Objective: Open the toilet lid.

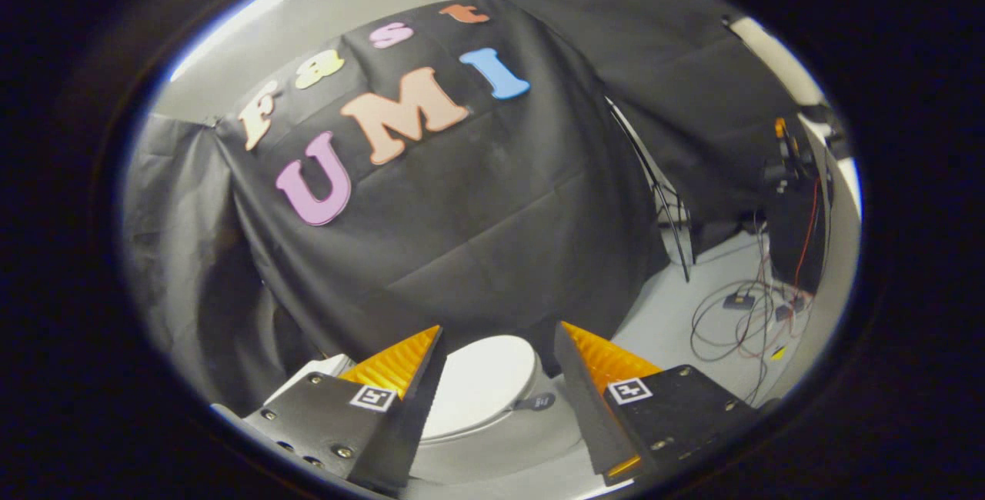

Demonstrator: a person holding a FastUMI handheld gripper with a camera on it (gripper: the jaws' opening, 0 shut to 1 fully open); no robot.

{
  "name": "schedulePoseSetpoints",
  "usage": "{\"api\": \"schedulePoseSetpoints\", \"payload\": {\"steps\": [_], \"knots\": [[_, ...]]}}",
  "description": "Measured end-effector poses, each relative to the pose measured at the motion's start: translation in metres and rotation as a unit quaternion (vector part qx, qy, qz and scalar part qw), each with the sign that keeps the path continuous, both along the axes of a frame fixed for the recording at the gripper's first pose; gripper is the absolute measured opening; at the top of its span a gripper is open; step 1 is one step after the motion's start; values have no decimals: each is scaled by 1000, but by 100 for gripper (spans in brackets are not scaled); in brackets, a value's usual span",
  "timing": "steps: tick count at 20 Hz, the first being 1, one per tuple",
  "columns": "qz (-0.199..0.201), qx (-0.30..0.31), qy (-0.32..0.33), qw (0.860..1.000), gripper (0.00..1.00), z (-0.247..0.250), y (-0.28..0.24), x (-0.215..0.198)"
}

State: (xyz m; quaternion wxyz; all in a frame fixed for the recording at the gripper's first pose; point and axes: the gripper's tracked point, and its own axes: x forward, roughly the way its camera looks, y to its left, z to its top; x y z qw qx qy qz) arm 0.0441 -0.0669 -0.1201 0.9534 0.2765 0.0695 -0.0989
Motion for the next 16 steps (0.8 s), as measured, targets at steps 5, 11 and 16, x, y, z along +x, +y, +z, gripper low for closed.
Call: {"api": "schedulePoseSetpoints", "payload": {"steps": [5, 11, 16], "knots": [[-32, 116, 22, 993, 81, -71, 4, 25], [-89, 187, 24, 978, 76, -143, 21, 56], [-136, 227, 58, 963, 76, -195, 20, 69]]}}
